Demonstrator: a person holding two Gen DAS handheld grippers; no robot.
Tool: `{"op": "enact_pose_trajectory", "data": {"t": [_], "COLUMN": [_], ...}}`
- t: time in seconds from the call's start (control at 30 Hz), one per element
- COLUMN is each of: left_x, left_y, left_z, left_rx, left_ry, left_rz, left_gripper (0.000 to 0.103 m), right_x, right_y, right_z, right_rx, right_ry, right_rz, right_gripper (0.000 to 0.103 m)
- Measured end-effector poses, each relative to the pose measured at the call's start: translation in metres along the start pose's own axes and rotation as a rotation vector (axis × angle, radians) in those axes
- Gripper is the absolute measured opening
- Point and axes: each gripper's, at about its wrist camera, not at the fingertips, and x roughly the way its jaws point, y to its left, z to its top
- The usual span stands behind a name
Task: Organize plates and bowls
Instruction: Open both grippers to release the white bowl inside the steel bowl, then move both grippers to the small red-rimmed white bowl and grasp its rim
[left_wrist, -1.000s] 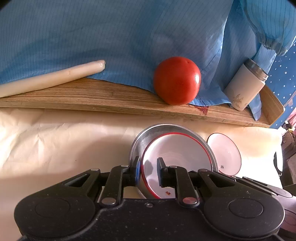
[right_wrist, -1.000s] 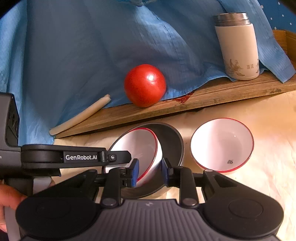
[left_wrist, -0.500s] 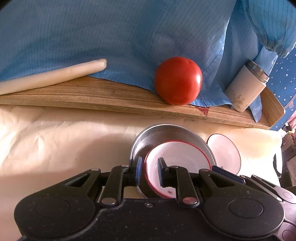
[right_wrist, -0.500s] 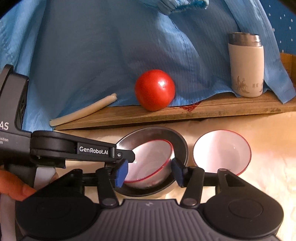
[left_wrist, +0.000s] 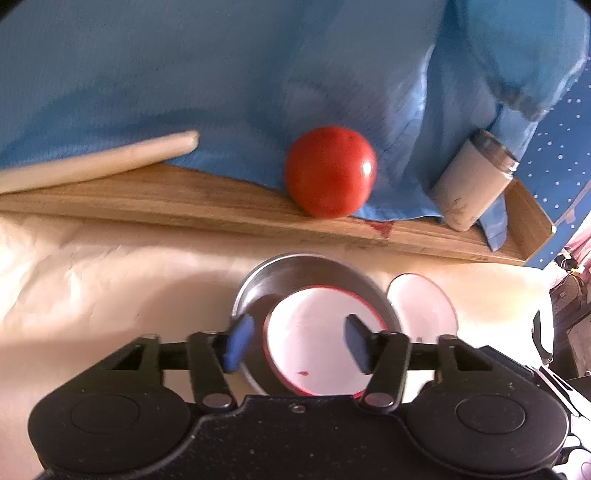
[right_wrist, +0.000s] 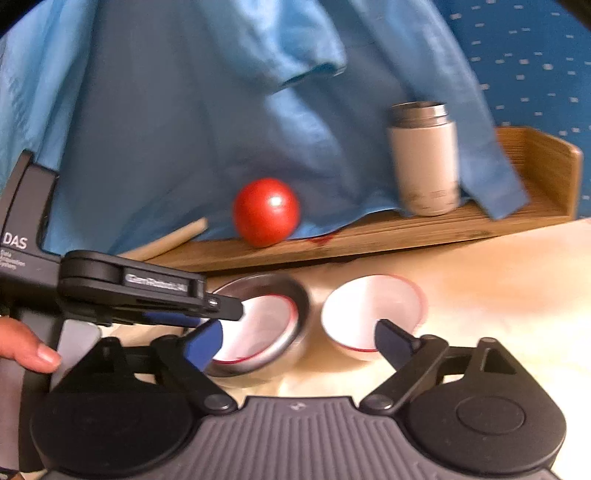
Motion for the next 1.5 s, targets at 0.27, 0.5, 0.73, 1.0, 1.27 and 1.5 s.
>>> {"op": "enact_pose_trajectory", "data": {"t": [0.27, 0.5, 0.73, 1.0, 1.27, 1.5], "left_x": [-0.001, 0.015, 0.048, 0.079, 0.081, 0.072], "left_y": [-0.04, -0.076, -0.105, -0.112, -0.116, -0.119], "left_z": [0.007, 0.011, 0.016, 0.023, 0.022, 0.016], "left_rx": [0.109, 0.219, 0.345, 0.418, 0.443, 0.405], "left_ry": [-0.045, -0.012, 0.076, 0.128, 0.159, 0.18], "left_rz": [-0.067, -0.115, -0.097, -0.065, -0.097, -0.165], "left_gripper": [0.092, 0.099, 0.099, 0.102, 0.102, 0.102], "right_x": [-0.016, -0.021, -0.009, 0.014, 0.029, 0.032], "right_y": [-0.041, -0.061, -0.074, -0.077, -0.077, -0.083], "right_z": [-0.004, -0.012, -0.012, -0.008, -0.008, -0.01], "right_rx": [0.069, 0.092, 0.107, 0.121, 0.115, 0.136], "right_ry": [-0.021, -0.022, -0.01, 0.01, 0.029, 0.021], "right_rz": [-0.094, -0.14, -0.159, -0.15, -0.138, -0.126], "right_gripper": [0.101, 0.102, 0.102, 0.102, 0.102, 0.102]}}
